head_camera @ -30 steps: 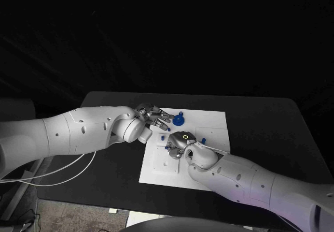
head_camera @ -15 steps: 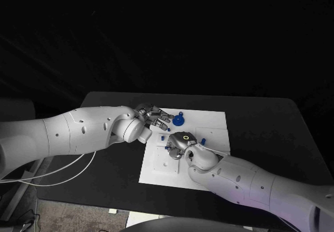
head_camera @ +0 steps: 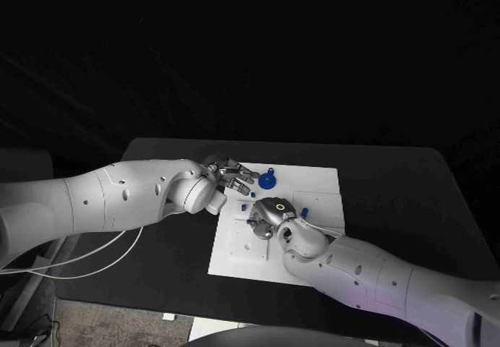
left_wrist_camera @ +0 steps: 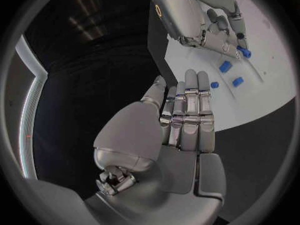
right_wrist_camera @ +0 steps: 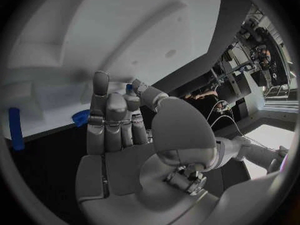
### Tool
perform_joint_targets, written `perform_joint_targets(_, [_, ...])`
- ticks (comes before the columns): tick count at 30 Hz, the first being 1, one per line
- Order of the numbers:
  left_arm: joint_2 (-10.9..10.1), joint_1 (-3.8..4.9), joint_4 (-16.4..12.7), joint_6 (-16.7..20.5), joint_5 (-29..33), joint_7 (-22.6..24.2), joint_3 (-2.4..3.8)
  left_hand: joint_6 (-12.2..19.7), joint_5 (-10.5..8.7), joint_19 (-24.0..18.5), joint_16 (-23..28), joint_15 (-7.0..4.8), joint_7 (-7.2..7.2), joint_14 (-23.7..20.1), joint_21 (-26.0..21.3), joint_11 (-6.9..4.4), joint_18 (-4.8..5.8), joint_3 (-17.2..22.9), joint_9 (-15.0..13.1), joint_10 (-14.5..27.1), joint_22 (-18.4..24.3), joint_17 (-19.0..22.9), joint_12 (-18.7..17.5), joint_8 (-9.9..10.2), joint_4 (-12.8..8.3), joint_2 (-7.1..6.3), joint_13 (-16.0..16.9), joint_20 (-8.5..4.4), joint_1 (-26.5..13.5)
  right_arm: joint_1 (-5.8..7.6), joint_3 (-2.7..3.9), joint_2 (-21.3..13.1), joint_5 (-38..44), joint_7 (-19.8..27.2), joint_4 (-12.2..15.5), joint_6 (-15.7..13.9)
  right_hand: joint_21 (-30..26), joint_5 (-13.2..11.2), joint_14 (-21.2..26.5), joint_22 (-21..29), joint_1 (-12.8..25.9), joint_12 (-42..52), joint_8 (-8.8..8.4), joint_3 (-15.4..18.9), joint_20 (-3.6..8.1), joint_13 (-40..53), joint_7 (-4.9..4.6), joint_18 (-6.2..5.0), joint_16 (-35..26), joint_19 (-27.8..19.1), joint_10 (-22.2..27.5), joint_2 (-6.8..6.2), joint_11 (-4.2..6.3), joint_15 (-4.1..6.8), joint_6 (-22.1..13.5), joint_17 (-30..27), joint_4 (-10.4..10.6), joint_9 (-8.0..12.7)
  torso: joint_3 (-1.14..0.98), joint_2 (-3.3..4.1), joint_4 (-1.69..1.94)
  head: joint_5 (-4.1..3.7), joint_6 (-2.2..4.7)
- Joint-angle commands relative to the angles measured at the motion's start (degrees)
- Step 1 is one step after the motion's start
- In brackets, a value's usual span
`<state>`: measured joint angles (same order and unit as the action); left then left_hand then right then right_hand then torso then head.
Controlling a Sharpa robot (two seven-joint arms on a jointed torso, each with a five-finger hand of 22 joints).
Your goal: Assemble the parts on the task board
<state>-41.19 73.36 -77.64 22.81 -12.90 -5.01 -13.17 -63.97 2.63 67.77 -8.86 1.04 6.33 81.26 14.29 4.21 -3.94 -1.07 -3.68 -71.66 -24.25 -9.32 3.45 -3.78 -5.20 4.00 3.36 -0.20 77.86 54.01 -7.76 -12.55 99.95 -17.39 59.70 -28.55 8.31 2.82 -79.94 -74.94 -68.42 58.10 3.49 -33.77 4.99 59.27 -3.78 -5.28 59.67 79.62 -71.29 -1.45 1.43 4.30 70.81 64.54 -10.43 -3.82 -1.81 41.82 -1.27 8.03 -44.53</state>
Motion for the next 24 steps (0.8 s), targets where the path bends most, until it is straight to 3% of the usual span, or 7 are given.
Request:
perform_joint_targets(1, [0.03,0.05,-0.01,-0.41,-0.33,0.38,0.04,0.38,0.11,0.41,-0.22,0.00,-0.10,-0.35,-0.37,-0.06,0.56,-0.04,0.03,0.24,-0.05,-0.05,-0.13,0.08,-0.24,0.09,-0.06,-0.04,-0.20,-0.04,-0.01,-0.14,-0.33,1.13,0.31,-2.40,0.02,-0.08,-0.14,-0.13,-0.36,-0.26,0.17,0.04,0.23,0.00,0.34,0.62,0.29,0.22,-0.23,-0.15,0.37,0.25,0.51,0.05,0.35,-0.05,-0.02,0.00,-0.02,0.03,0.03])
perform_joint_targets(14, [-0.42,0.05,0.21,-0.98,-1.23,0.56,0.04,0.49,0.11,0.36,-0.20,0.04,-0.05,-0.42,-0.45,-0.01,0.57,-0.05,0.04,0.31,-0.20,-0.04,-0.13,0.10,-0.35,-0.07,-0.06,-0.01,-0.36,0.31,0.32,-1.85,-1.66,1.32,3.55,-3.74,-0.19,-0.08,-0.29,-0.18,-0.45,-0.53,0.18,-0.53,0.41,-0.04,0.38,0.74,0.26,0.46,-0.45,-0.61,0.44,0.33,0.62,0.15,0.79,-0.05,-0.06,-0.04,-0.04,-0.02,0.24])
perform_joint_targets(22, [-1.29,0.04,-0.16,-1.26,-1.92,0.93,0.03,0.57,0.11,1.01,-0.76,-0.13,0.00,0.51,-0.34,0.03,0.53,-1.05,0.04,0.45,-0.23,-0.27,-0.12,0.11,0.17,-1.14,-0.04,-0.11,-1.35,0.96,2.12,-4.77,-3.91,0.74,8.02,-3.40,-0.24,-0.07,-0.28,-0.18,-0.41,-0.59,0.16,-0.65,0.48,-0.05,0.38,0.81,0.23,0.51,-0.47,-0.66,0.45,0.37,0.58,0.15,0.89,-0.05,-0.09,-0.16,-0.32,-0.37,0.82])
perform_joint_targets(24, [-1.57,0.03,-0.47,-1.16,-1.75,0.97,0.02,0.97,0.10,1.09,-0.77,-0.15,-0.13,0.50,-0.38,0.00,0.53,-1.13,0.08,0.47,-0.19,-0.28,-0.11,0.21,0.07,-1.35,-0.04,-0.13,-1.17,1.11,3.03,-5.84,-4.62,0.50,9.54,-3.30,-0.24,-0.07,-0.28,-0.18,-0.41,-0.59,0.16,-0.66,0.48,-0.05,0.38,0.81,0.22,0.52,-0.47,-0.66,0.45,0.37,0.58,0.15,0.90,-0.05,-0.16,-0.27,-0.53,-0.42,0.96])
